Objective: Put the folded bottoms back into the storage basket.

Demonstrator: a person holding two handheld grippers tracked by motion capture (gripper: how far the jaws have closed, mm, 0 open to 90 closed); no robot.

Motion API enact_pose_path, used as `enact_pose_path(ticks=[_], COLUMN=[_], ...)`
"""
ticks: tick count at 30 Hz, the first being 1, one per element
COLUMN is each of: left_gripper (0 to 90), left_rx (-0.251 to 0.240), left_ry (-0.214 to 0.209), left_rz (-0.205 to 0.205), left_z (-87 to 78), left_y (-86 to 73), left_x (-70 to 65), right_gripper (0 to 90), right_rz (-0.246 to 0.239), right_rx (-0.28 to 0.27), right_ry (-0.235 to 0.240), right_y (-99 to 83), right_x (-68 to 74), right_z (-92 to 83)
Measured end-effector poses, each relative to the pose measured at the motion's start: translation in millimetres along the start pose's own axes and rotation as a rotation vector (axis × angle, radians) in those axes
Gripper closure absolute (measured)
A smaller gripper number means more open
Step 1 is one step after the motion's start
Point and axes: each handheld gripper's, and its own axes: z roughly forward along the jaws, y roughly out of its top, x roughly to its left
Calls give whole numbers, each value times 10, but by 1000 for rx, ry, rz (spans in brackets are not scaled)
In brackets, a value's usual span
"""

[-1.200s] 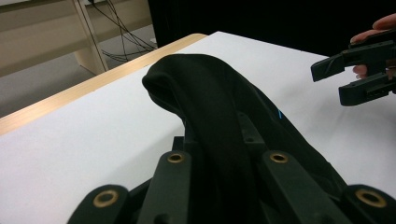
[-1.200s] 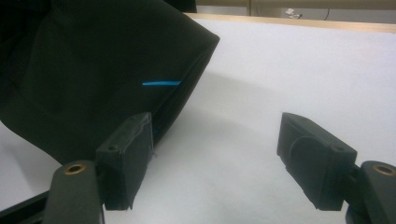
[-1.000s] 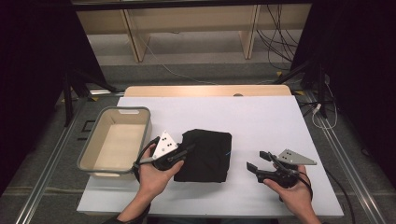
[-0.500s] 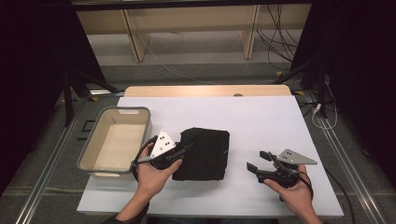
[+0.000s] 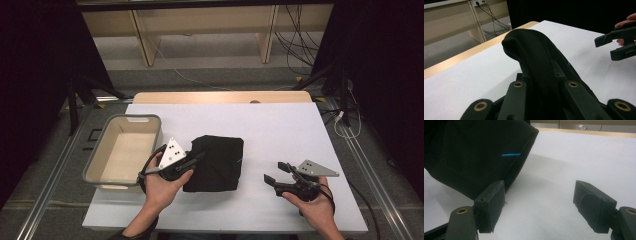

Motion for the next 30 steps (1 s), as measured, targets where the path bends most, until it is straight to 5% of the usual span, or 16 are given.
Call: enact_pose_path(ticks=[30], left_gripper=[787], left_rx=[-14], left_ry=[32], left_rz=[10], left_z=[-101], left_y=[48], left_x=[89], right_gripper=[264], right_rz=[-3], right_rx=[1], right_ry=[-3], right_y=[-3], right_x=[1], right_z=[5])
